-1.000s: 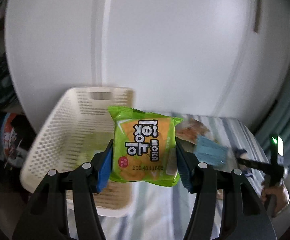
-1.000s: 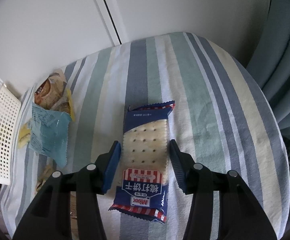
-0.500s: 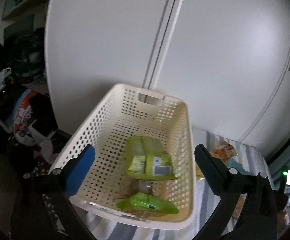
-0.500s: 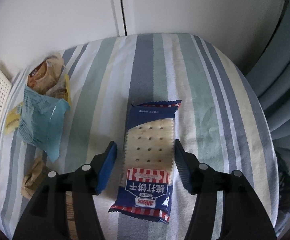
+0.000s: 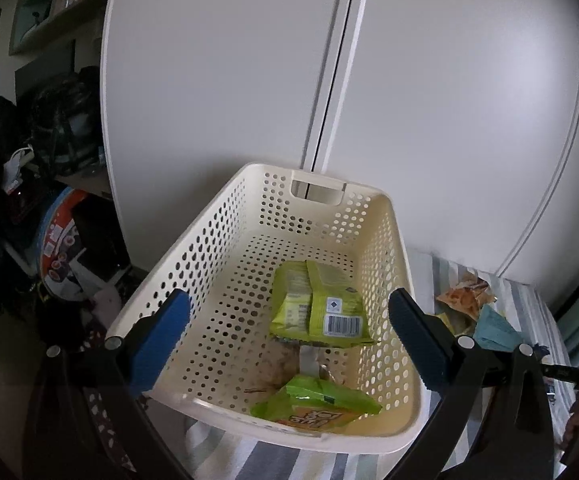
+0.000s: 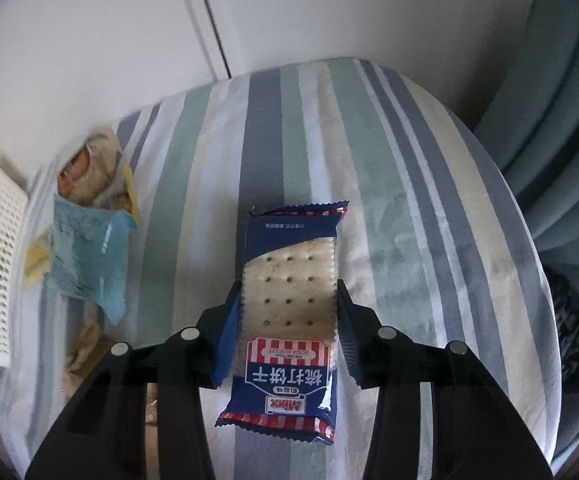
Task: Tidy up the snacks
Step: 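Carry the cracker pack into the basket and open the right gripper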
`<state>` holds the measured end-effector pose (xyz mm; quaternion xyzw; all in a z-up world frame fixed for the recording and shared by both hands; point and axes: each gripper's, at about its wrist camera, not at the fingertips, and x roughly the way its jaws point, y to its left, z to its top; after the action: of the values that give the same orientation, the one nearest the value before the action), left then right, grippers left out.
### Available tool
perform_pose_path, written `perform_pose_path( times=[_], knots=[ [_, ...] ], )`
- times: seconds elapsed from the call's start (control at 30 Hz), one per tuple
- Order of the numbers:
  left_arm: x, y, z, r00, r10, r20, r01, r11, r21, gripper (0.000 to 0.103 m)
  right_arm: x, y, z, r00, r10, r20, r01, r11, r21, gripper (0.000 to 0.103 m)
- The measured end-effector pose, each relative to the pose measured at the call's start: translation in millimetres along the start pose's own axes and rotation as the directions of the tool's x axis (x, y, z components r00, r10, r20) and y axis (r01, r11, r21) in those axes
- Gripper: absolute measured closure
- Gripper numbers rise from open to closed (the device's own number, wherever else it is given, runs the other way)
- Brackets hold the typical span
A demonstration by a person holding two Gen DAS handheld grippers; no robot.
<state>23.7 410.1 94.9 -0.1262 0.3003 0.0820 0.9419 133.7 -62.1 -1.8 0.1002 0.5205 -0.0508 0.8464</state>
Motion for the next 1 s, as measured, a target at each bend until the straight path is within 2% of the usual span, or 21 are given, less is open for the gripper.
perform_pose_path(
  times=[0.2, 0.37, 0.47, 0.63, 0.77, 0.83, 1.0],
  knots=[
    [-6.6, 5.5, 3.2, 1.000, 0.013, 0.023, -0.013, 1.000, -0.003, 0.002, -34.3, 12.6, 6.7, 0.994, 0.087, 0.068, -0.087, 0.996, -0.003, 0.059],
    [-8.1, 13.1, 5.1, 0.999, 0.023, 0.029, -0.022, 0.999, -0.025, 0.002, -64.5, 64.4, 13.2, 0.972, 0.206, 0.111, -0.197, 0.977, -0.087, 0.059],
    [-11.4, 19.8, 6.7, 0.998, 0.048, 0.044, -0.046, 0.998, -0.038, 0.002, -80.7, 101.7, 14.4, 0.951, 0.287, 0.116, -0.271, 0.953, -0.138, 0.059],
    [-14.9, 34.1, 8.9, 0.995, 0.079, 0.057, -0.075, 0.995, -0.072, 0.002, -97.5, 173.1, 17.5, 0.904, 0.419, 0.084, -0.393, 0.893, -0.220, 0.059],
    [-18.4, 44.1, 11.3, 0.991, 0.113, 0.067, -0.107, 0.990, -0.094, 0.002, -103.9, 227.1, 13.2, 0.865, 0.501, 0.023, -0.477, 0.837, -0.267, 0.059],
    [-19.8, 47.6, 12.8, 0.988, 0.133, 0.075, -0.125, 0.987, -0.101, 0.002, -101.9, 252.3, 10.3, 0.855, 0.519, -0.005, -0.499, 0.818, -0.287, 0.059],
    [-26.7, 52.0, 15.2, 0.984, 0.150, 0.098, -0.139, 0.985, -0.105, 0.002, -97.3, 307.5, -0.7, 0.849, 0.526, -0.053, -0.514, 0.796, -0.320, 0.059]
  ],
)
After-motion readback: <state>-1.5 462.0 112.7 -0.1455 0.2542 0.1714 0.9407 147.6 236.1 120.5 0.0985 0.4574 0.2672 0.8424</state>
